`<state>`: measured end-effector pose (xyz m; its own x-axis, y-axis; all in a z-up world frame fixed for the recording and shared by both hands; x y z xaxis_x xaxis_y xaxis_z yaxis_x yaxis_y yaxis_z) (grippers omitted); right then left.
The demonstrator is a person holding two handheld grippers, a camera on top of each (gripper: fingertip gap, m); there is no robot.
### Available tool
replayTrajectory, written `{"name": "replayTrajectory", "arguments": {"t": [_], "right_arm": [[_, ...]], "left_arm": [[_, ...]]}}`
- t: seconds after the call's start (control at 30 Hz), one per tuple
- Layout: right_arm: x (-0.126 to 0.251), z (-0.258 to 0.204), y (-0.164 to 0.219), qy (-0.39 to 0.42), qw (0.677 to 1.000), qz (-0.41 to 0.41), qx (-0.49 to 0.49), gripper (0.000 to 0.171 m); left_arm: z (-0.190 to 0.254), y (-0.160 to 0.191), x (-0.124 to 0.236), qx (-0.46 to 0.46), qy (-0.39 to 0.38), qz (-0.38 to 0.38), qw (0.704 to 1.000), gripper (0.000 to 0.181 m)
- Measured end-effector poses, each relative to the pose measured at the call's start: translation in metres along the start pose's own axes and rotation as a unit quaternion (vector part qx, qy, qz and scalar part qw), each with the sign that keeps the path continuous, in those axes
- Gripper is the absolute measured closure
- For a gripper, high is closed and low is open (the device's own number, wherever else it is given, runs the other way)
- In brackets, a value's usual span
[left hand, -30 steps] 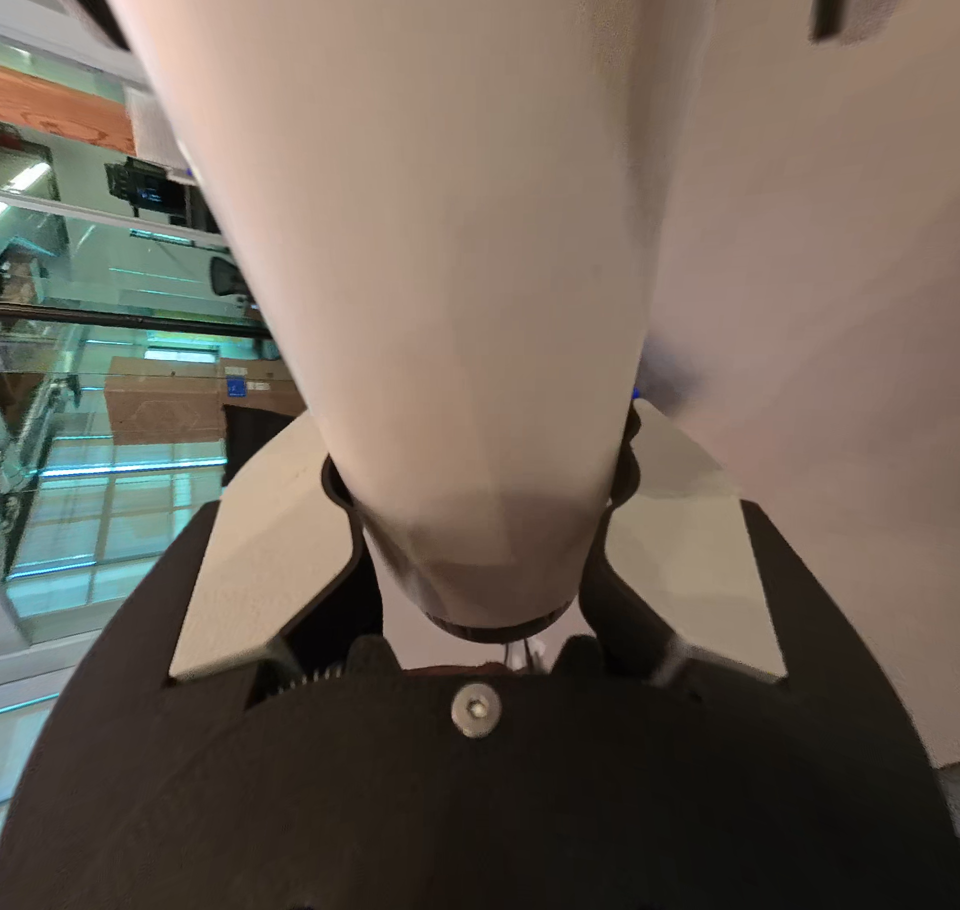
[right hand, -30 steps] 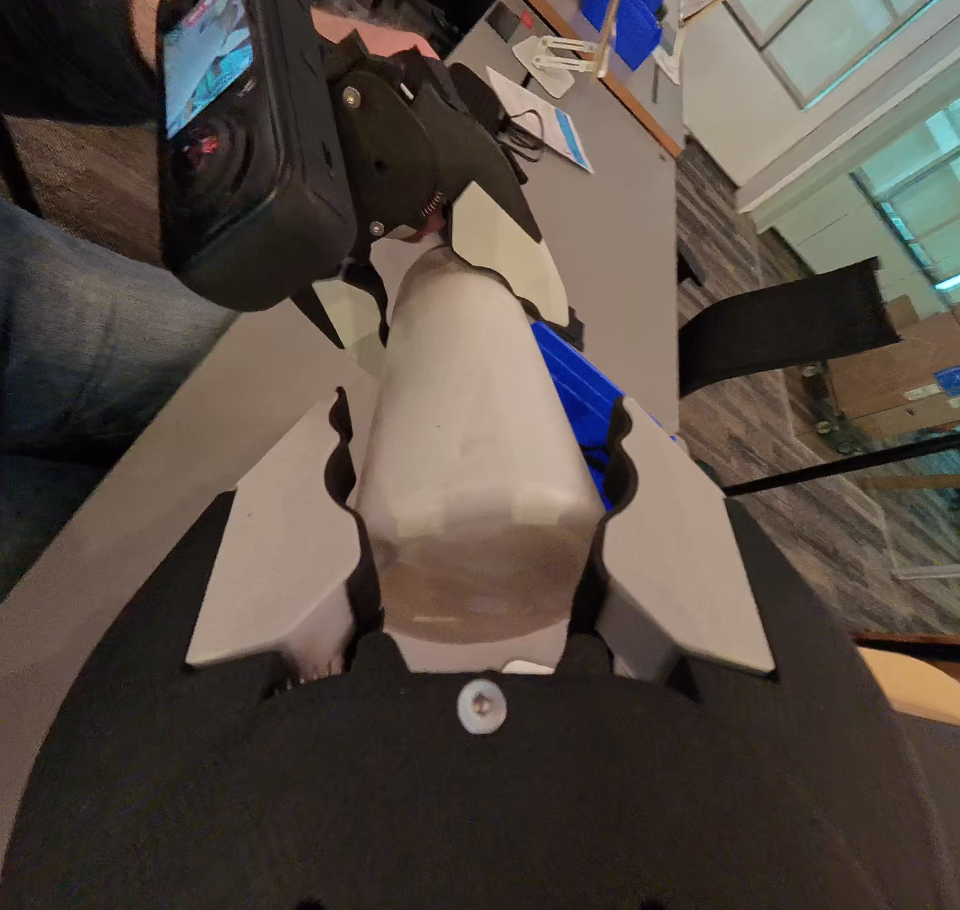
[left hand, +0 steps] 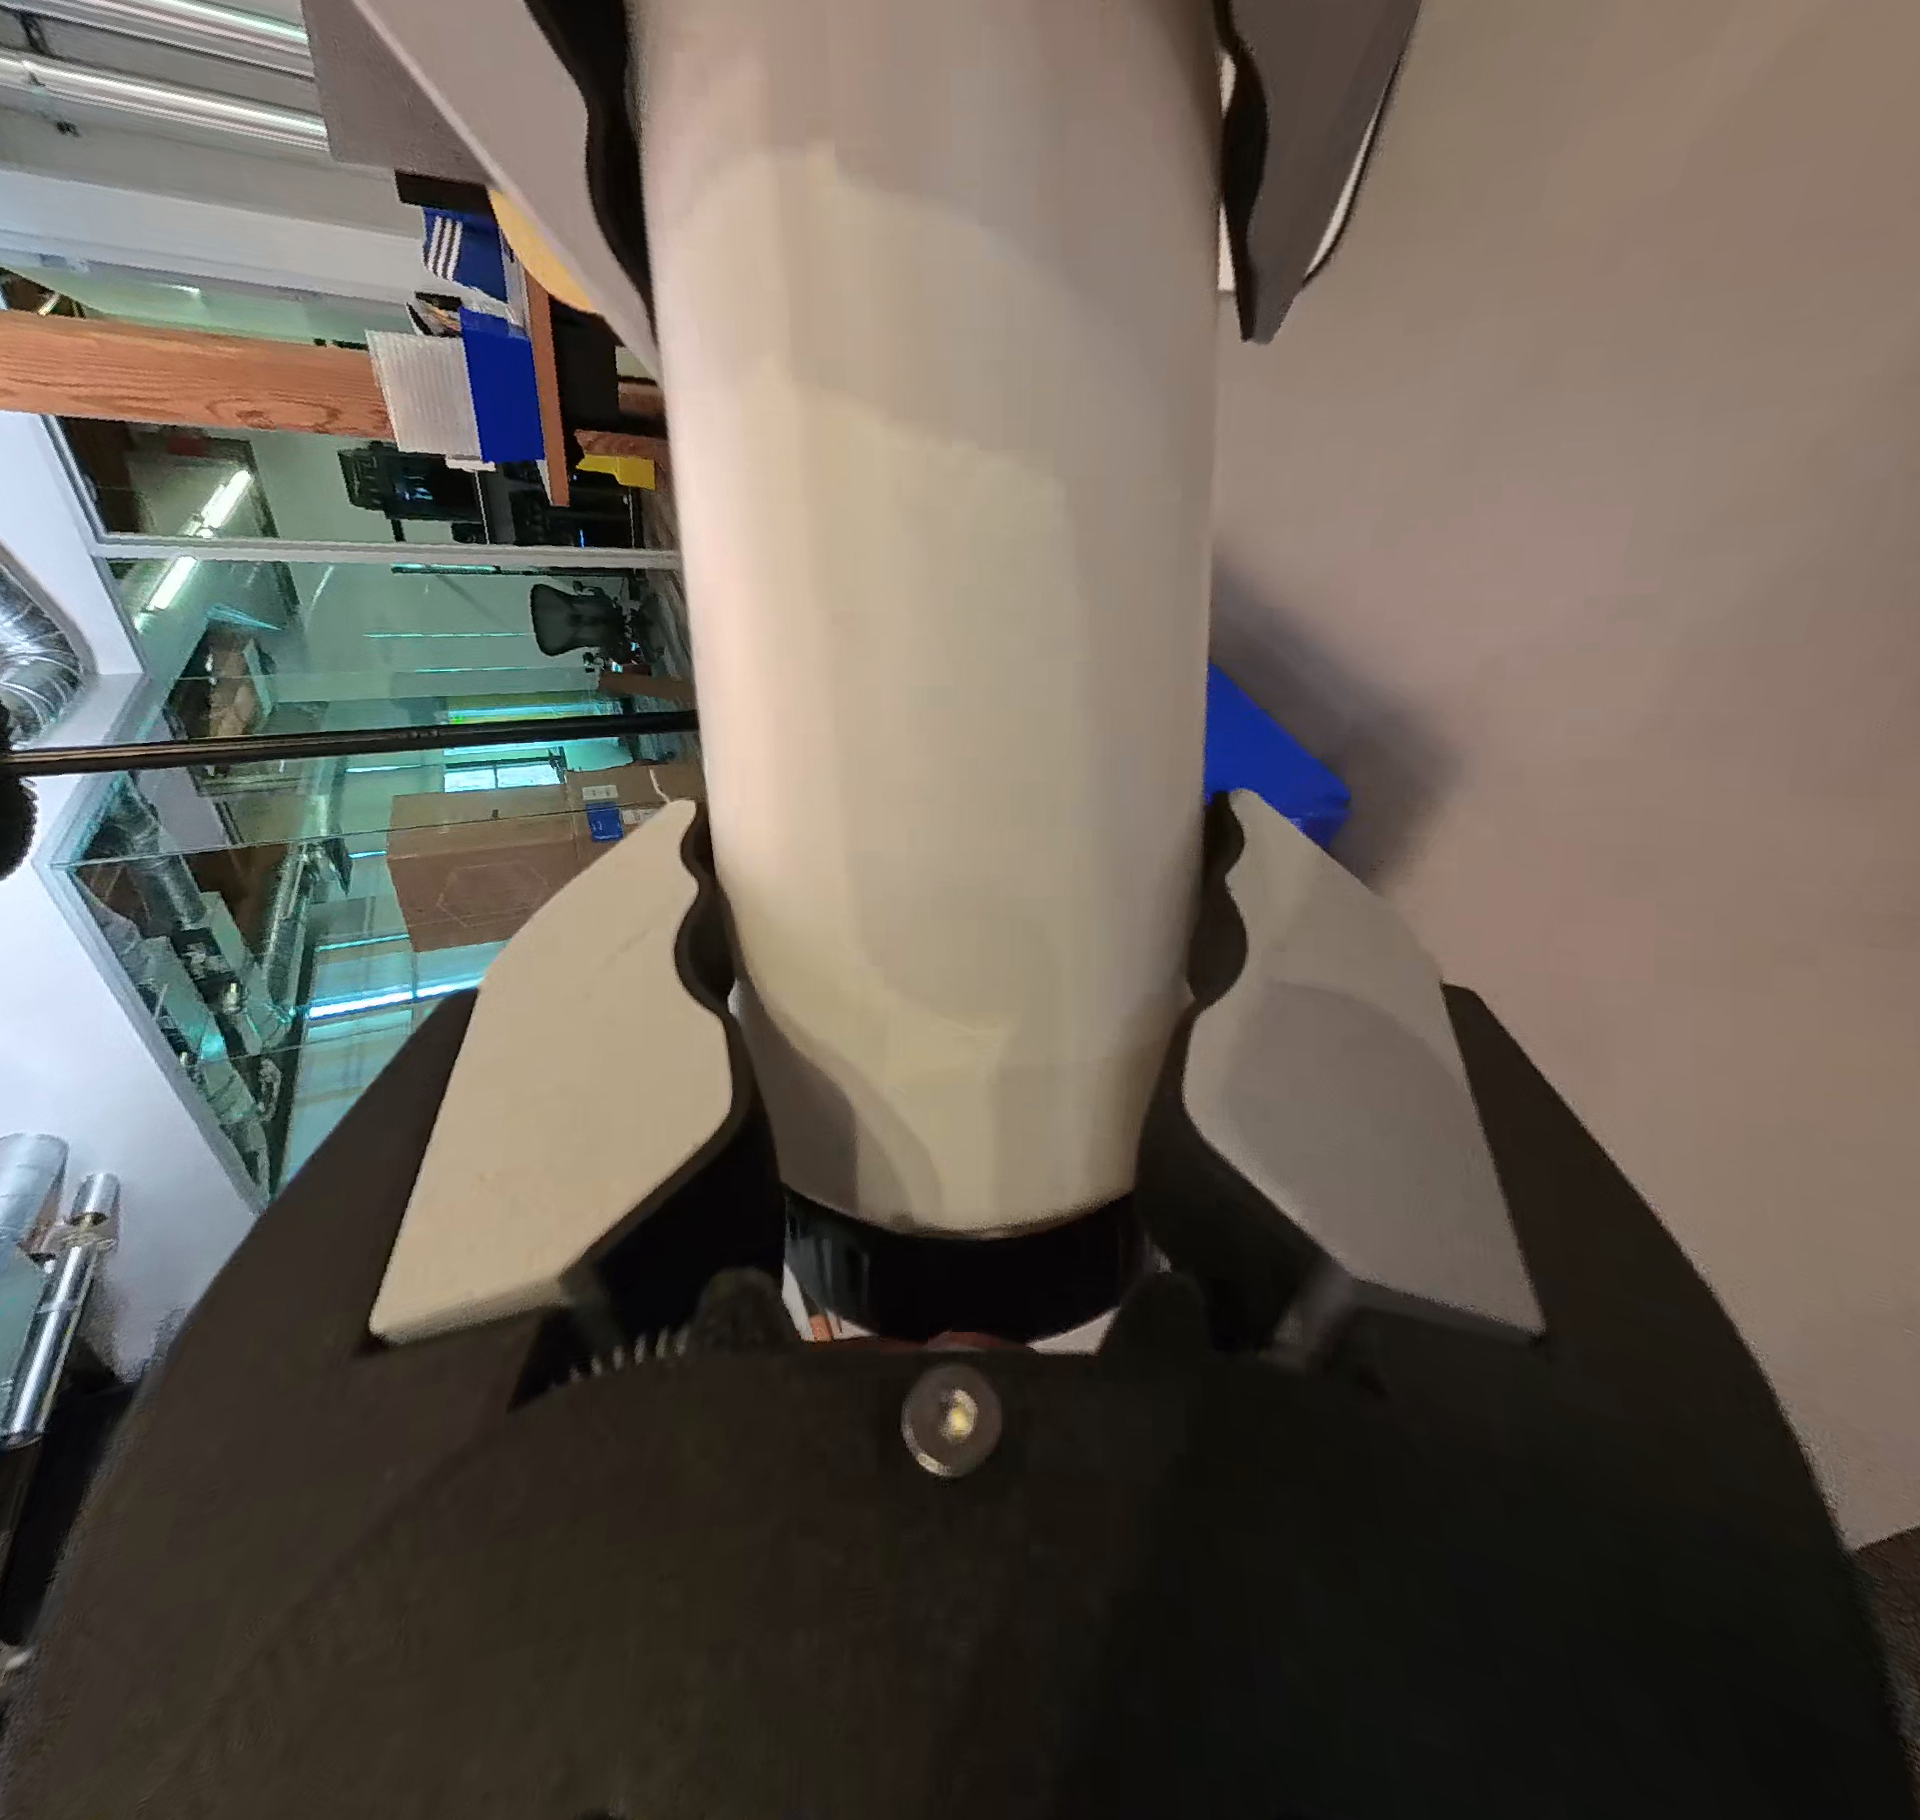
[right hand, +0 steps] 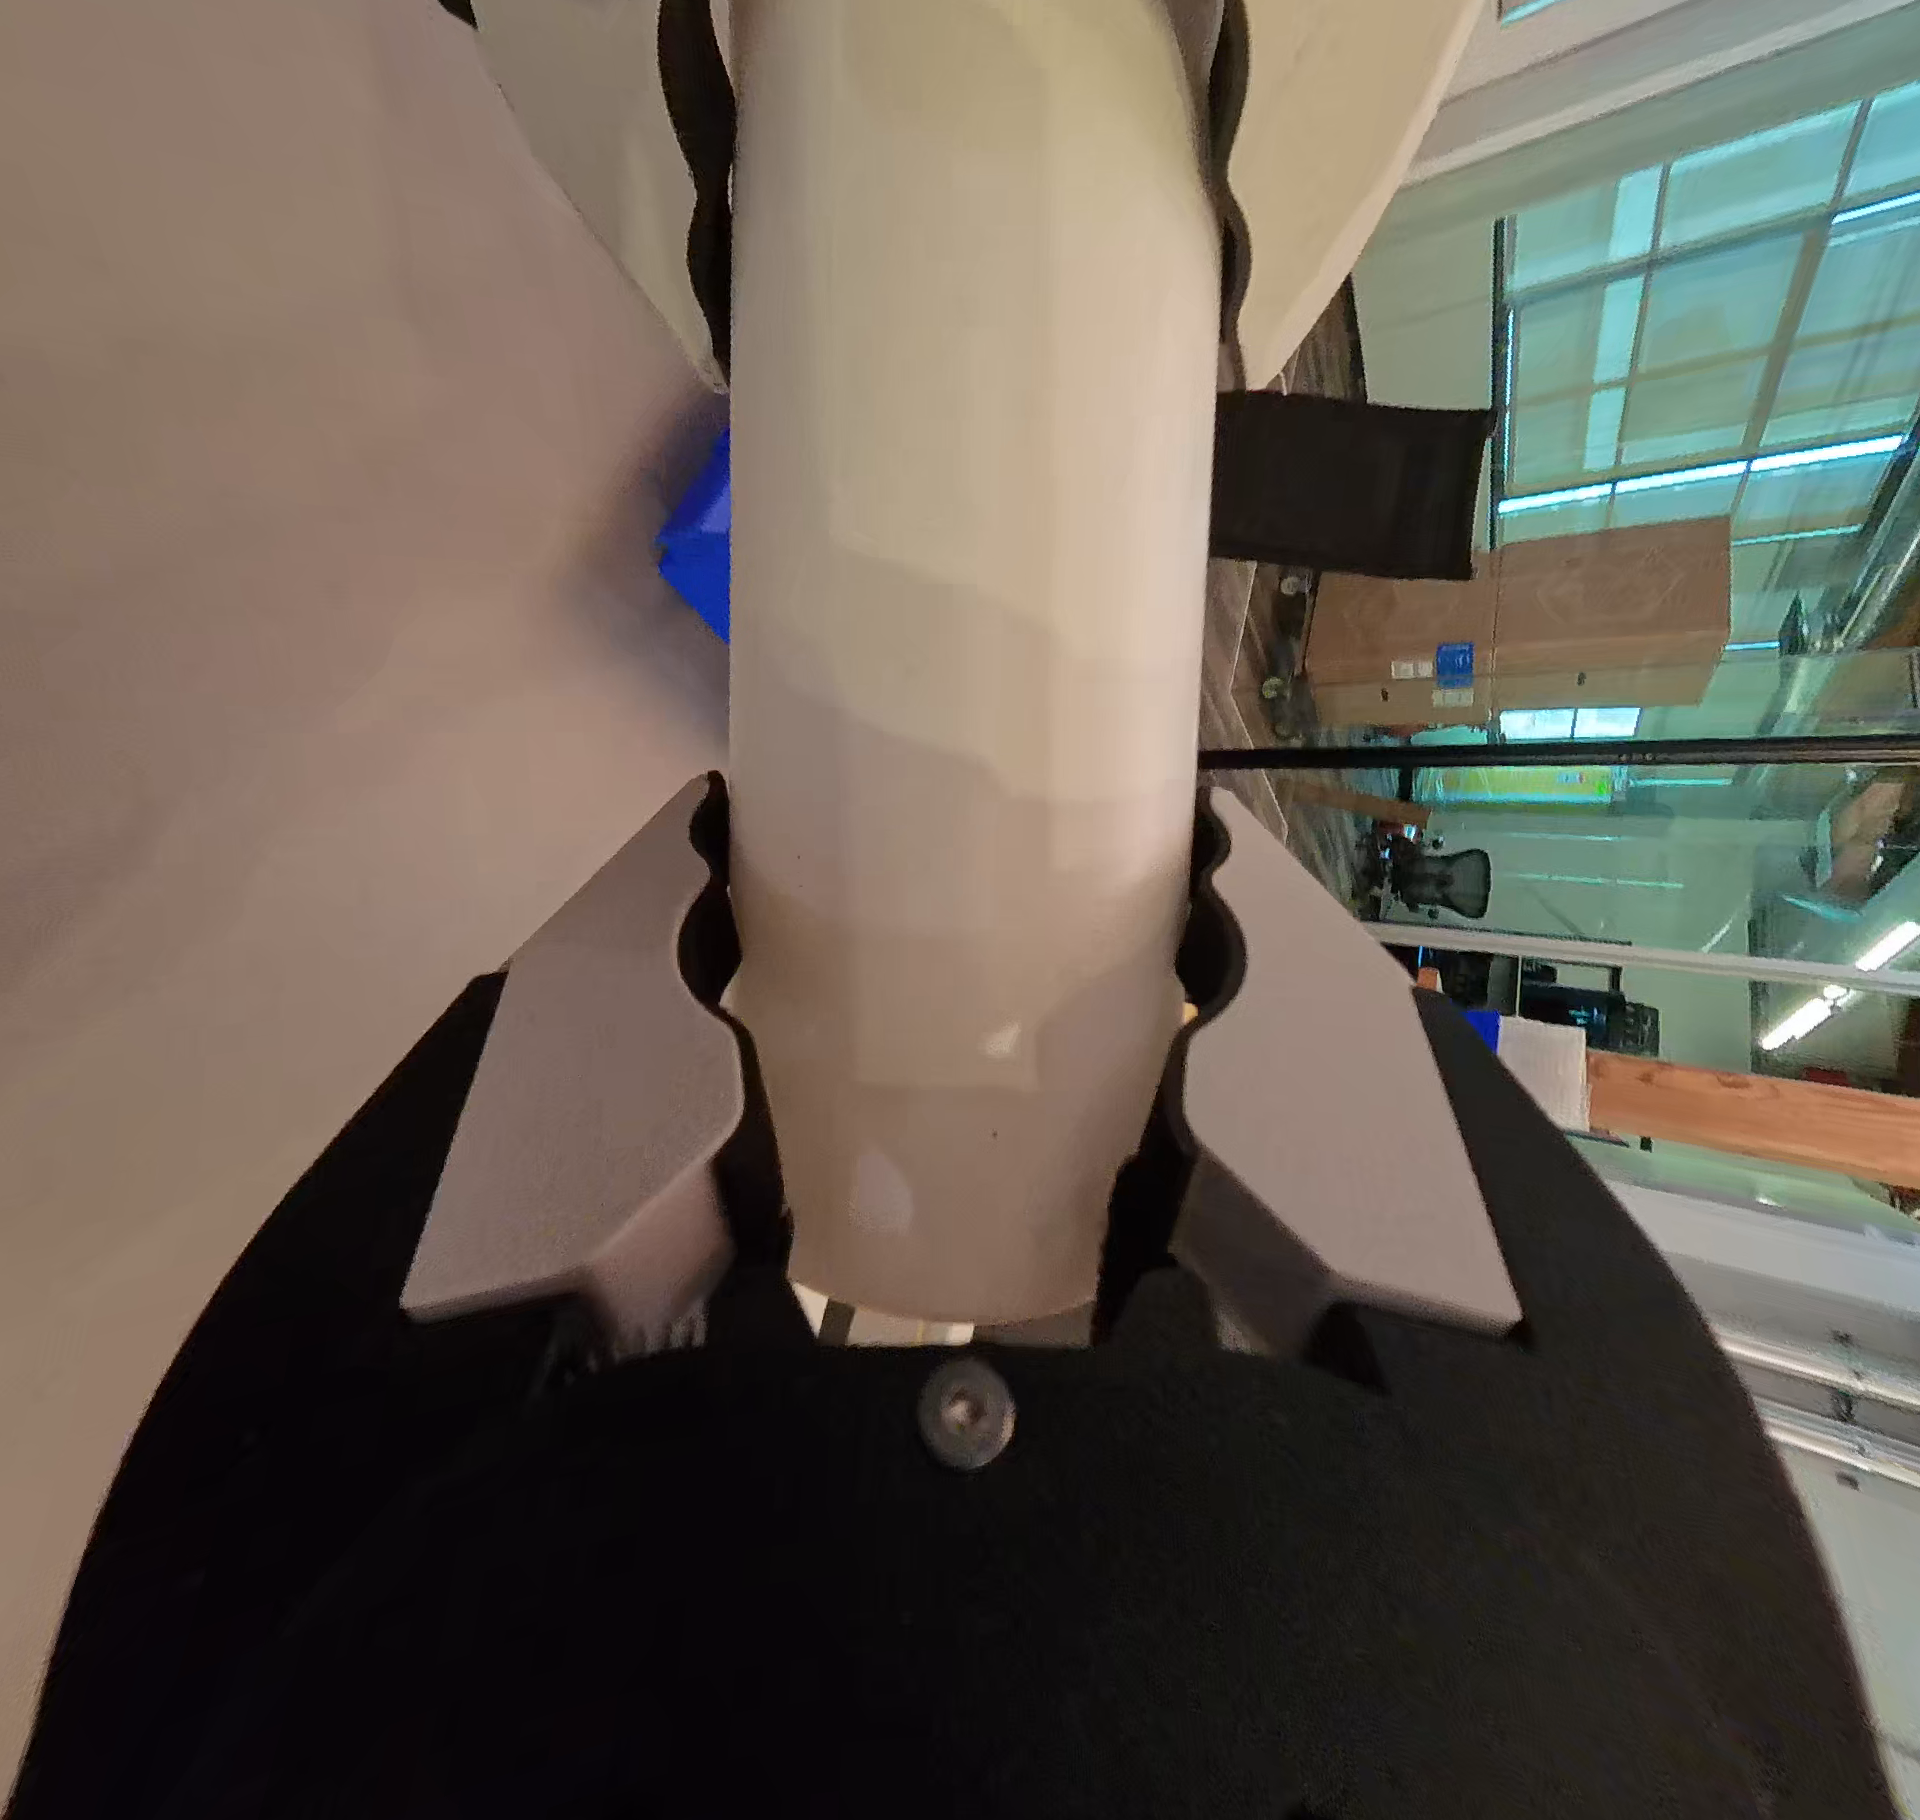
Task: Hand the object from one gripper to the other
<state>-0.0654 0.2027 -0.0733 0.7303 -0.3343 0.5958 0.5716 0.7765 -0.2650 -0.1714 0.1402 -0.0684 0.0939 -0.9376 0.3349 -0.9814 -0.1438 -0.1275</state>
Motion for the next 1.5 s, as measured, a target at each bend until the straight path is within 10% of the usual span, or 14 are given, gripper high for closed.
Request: {"name": "replayTrajectory", "arguments": {"t": [0.5,0.87,1.3,1.5], "right_arm": [[0.021,0.002,0.027,-0.001,0.951,0.229,-0.205,0.087],[-0.007,-0.028,-0.009,-0.046,0.731,0.581,-0.353,0.087],[-0.036,-0.042,-0.017,-0.043,0.756,0.551,-0.351,0.086],[0.008,-0.021,0.031,0.051,0.745,0.525,-0.408,0.082]], "left_arm": [[-0.052,0.000,0.057,0.145,-0.046,0.130,0.980,0.073],[-0.056,-0.018,0.049,0.521,0.111,0.408,0.742,0.060],[-0.029,-0.040,0.015,0.477,0.148,0.320,0.805,0.083],[-0.040,-0.018,0.011,0.423,-0.064,0.226,0.875,0.083]]}}
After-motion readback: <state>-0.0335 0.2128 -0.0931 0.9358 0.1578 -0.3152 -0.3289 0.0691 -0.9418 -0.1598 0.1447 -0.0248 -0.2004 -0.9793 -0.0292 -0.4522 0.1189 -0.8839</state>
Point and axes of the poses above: each gripper's, where its closed fingertips meet, x back along the fingers, y out of its underside, z = x × y across the jaws, the point moved 7 cm from there along x, back along the fingers, and after that the axes turned 7 degrees about -y, right-handed, at the moved point
